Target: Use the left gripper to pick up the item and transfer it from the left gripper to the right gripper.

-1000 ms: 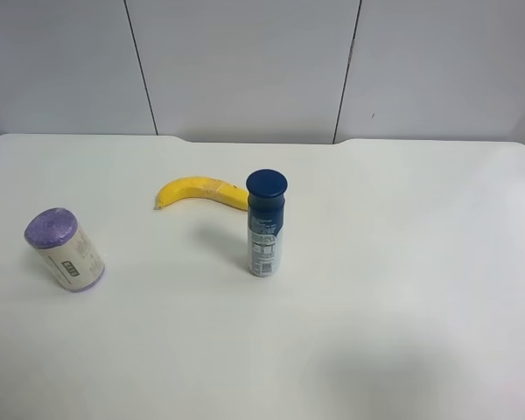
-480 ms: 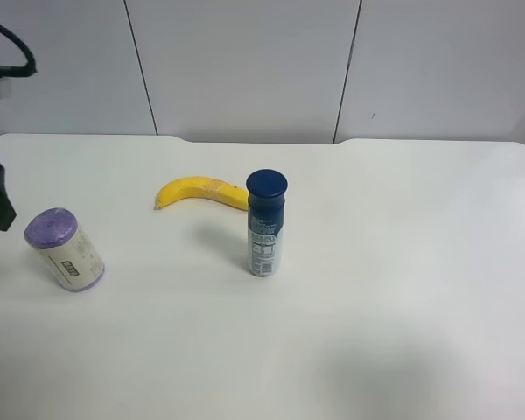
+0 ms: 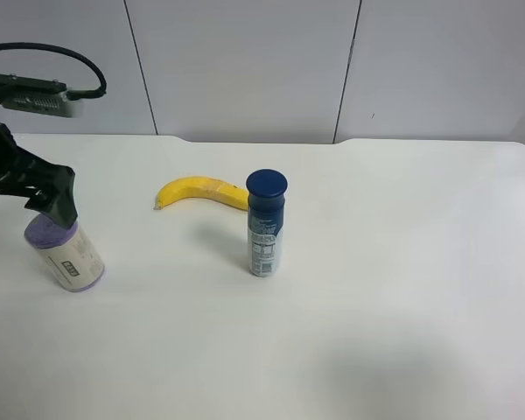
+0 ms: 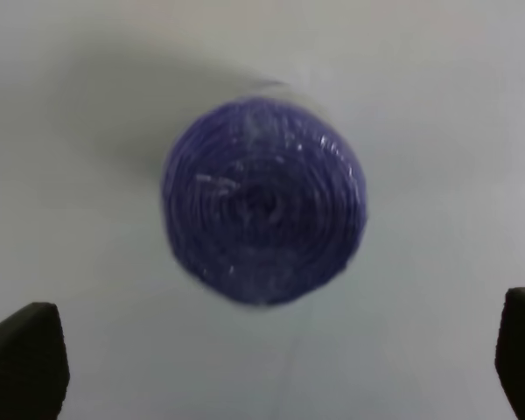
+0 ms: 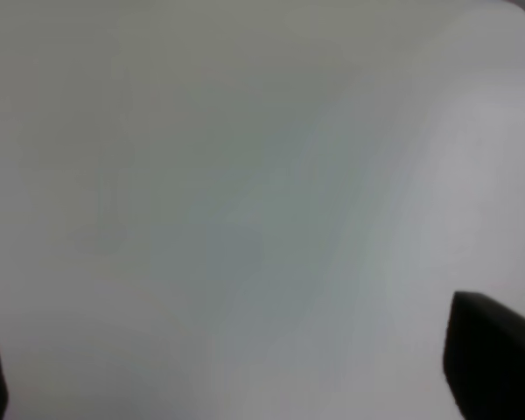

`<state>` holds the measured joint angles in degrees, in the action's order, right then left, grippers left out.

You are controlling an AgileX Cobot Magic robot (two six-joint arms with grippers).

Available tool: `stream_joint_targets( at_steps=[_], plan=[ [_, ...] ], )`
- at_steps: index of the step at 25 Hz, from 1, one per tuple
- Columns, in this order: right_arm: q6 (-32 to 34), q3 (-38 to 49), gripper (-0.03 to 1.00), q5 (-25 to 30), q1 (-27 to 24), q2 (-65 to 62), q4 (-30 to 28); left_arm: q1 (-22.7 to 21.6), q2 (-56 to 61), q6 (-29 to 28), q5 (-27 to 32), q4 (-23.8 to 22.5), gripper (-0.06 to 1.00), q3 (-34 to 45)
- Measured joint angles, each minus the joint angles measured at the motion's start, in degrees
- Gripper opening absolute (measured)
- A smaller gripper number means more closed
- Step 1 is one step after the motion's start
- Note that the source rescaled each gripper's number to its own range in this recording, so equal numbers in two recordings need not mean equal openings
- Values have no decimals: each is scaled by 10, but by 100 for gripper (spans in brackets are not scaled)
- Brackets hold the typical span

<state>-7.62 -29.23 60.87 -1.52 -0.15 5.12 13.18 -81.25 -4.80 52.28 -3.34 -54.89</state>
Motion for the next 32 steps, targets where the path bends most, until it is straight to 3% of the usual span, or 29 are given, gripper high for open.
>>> stream_joint_targets(
  at_steps=[29, 32],
  plan=[
    [0, 0, 100, 0, 0, 0, 0, 0, -146, 4, -82, 2, 100, 0],
    [0, 0, 100, 0, 0, 0, 0, 0, -149, 5, -85, 3, 87, 0]
  ],
)
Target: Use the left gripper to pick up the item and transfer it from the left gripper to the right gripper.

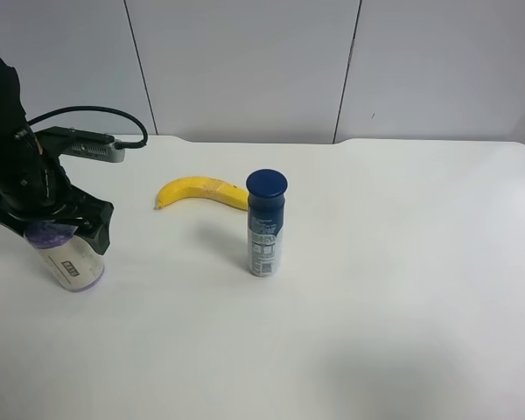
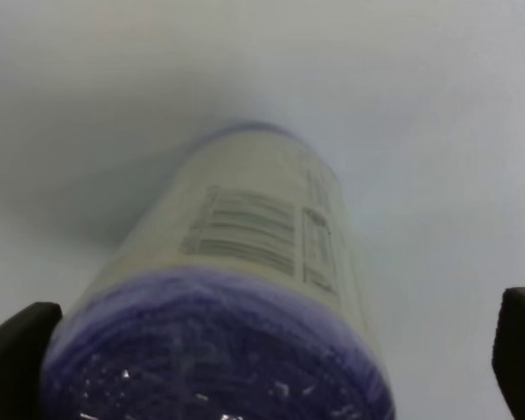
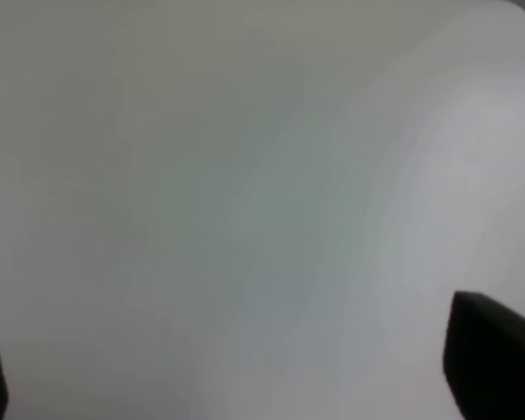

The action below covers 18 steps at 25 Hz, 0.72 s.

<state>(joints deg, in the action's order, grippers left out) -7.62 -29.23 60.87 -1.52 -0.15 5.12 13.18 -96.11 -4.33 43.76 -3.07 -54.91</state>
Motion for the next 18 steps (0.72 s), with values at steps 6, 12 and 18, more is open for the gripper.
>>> stream_joint_targets(
  at_steps=[6, 12, 18],
  plan=[
    [0, 0, 100, 0, 0, 0, 0, 0, 0, 2, 0, -1, 26, 0],
    [0, 0, 100, 0, 0, 0, 0, 0, 0, 4, 0, -5, 1, 0],
    [0, 0, 100, 0, 0, 0, 0, 0, 3, 24, 0, -11, 1, 0]
  ],
)
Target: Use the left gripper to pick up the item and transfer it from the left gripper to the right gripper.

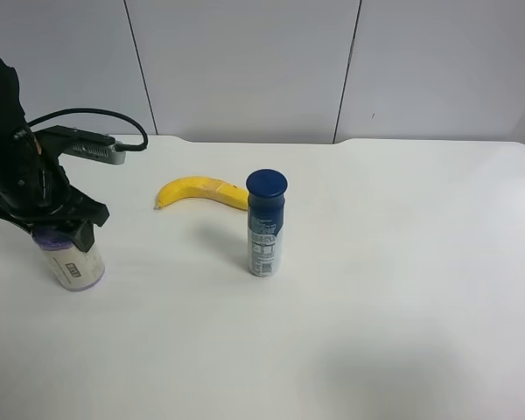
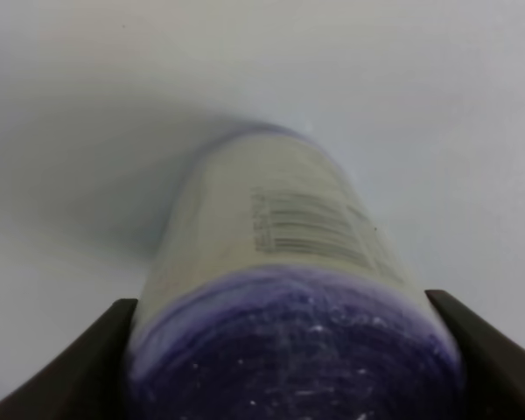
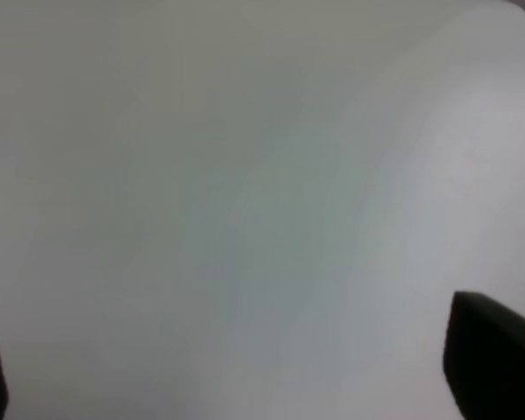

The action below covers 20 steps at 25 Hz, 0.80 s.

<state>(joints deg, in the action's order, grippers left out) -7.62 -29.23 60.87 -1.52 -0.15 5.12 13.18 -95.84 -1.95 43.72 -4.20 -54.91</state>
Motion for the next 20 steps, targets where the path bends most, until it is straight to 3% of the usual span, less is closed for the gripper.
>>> stream_joint_targets(
  at_steps=[6, 11, 15, 20],
  plan=[
    [0, 0, 100, 0, 0, 0, 0, 0, 51, 15, 14, -2, 1, 0],
    [0, 0, 100, 0, 0, 0, 0, 0, 130, 55, 29, 38, 1, 0],
    [0, 0, 100, 0, 0, 0, 0, 0, 183, 112, 31, 103, 1, 0],
    [0, 0, 100, 0, 0, 0, 0, 0, 229, 192, 37, 218, 1, 0]
  ],
)
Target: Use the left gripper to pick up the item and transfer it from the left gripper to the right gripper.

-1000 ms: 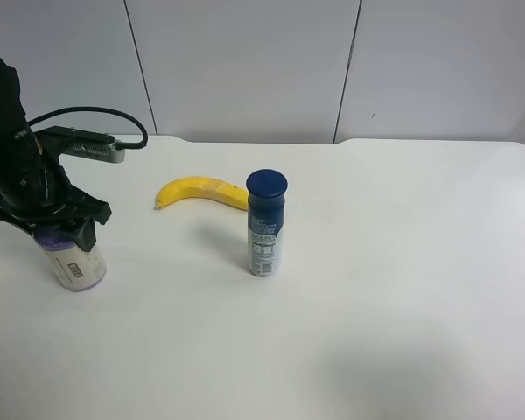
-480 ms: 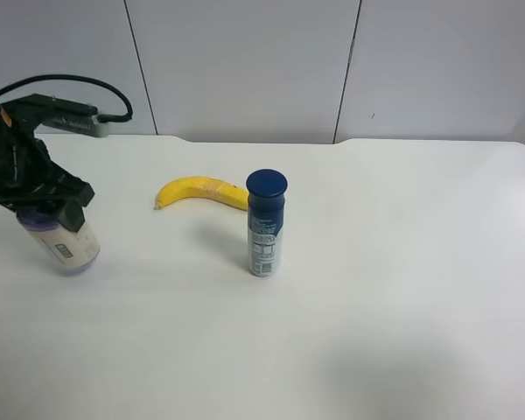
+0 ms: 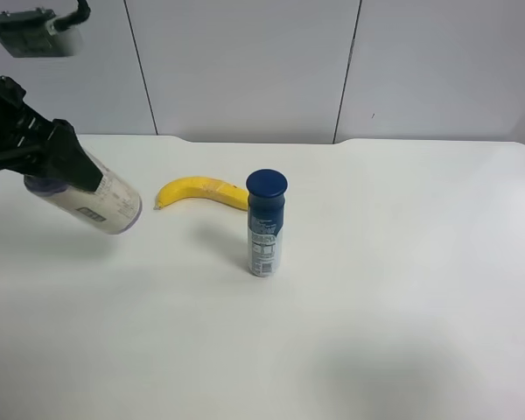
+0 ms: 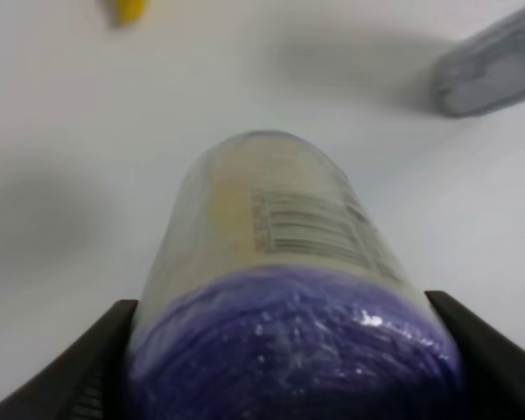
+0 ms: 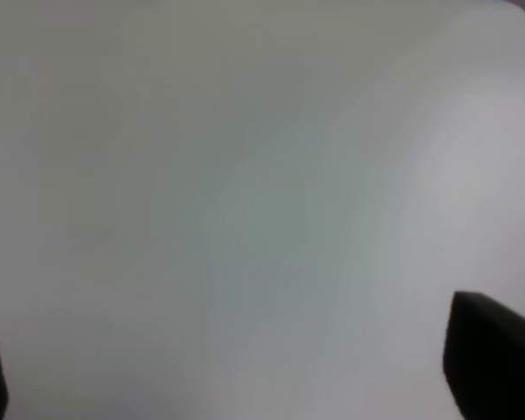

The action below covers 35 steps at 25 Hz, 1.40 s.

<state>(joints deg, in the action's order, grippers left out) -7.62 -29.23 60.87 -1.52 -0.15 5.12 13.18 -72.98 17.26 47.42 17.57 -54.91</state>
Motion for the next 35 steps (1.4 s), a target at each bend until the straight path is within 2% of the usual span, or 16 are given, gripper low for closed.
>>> stream_joint_targets(
  at_steps=[11, 14, 19, 27, 35],
  plan=[
    [0, 0, 100, 0, 0, 0, 0, 0, 25, 156, 68, 254, 1, 0],
    [0, 0, 100, 0, 0, 0, 0, 0, 25, 179, 84, 299, 1, 0],
    [0, 0, 100, 0, 0, 0, 0, 0, 25, 198, 126, 311, 1, 0],
    [0, 0, 100, 0, 0, 0, 0, 0, 25, 228, 162, 311, 1, 0],
    [0, 0, 100, 0, 0, 0, 0, 0, 25, 300, 183, 315, 1, 0]
  ],
)
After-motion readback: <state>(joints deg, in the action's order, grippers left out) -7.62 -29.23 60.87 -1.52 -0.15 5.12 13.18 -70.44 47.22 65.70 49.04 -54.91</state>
